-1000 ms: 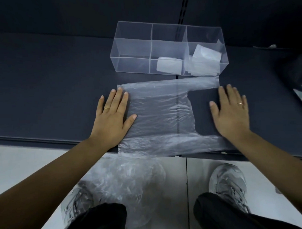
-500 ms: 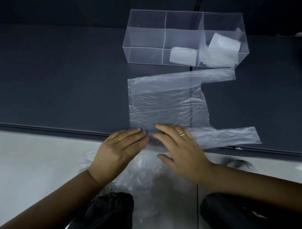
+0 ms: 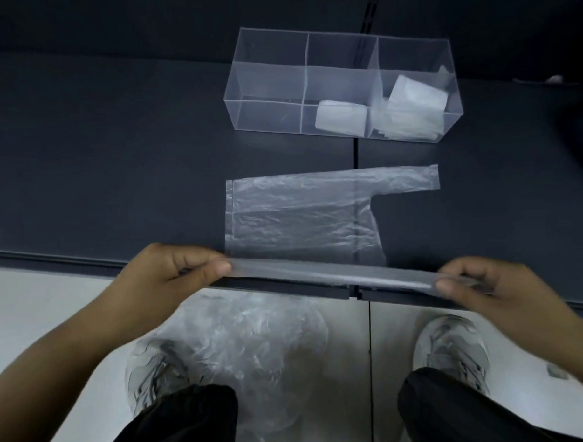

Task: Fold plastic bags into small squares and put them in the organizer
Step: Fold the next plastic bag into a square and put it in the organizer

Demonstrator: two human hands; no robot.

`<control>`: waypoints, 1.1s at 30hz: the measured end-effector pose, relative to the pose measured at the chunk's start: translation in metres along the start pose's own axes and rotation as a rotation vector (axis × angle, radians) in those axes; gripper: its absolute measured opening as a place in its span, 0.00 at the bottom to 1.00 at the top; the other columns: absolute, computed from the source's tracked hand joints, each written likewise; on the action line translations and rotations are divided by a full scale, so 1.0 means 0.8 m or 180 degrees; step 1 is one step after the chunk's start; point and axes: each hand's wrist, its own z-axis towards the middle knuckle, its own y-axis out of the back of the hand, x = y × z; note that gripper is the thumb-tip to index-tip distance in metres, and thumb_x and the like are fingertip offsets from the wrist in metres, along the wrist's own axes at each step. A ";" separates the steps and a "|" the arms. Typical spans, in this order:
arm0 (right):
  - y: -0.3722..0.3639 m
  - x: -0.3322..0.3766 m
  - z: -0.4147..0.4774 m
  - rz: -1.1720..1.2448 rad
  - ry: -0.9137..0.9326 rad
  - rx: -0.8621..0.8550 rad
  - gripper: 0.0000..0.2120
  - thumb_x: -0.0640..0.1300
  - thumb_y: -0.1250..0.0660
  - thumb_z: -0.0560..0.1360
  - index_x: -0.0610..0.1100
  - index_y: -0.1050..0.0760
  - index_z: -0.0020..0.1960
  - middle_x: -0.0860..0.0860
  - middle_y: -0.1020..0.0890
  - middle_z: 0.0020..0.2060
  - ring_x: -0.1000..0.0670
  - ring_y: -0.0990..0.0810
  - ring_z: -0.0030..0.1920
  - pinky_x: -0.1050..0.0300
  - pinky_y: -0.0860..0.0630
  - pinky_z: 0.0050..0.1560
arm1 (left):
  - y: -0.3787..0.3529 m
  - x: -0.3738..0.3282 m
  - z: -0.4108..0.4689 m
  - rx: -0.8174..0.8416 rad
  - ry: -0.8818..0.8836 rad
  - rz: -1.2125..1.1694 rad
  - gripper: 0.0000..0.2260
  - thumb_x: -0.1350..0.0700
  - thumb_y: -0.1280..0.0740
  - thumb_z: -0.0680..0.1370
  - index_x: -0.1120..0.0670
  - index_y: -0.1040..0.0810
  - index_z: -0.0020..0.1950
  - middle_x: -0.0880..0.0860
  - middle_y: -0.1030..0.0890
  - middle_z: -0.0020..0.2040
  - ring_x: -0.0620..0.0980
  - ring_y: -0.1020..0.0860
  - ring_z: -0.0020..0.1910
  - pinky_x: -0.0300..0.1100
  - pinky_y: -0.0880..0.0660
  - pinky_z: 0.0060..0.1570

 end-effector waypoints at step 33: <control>0.030 -0.022 0.167 -0.0544 -0.0950 -0.1537 0.06 0.43 0.29 0.73 0.42 0.22 0.47 0.46 0.20 0.42 0.49 0.21 0.41 0.61 0.30 0.41 | -0.085 0.017 0.118 -0.0369 -0.0546 0.2428 0.25 0.47 0.48 0.83 0.58 0.41 0.77 0.56 0.40 0.77 0.54 0.44 0.76 0.47 0.51 0.75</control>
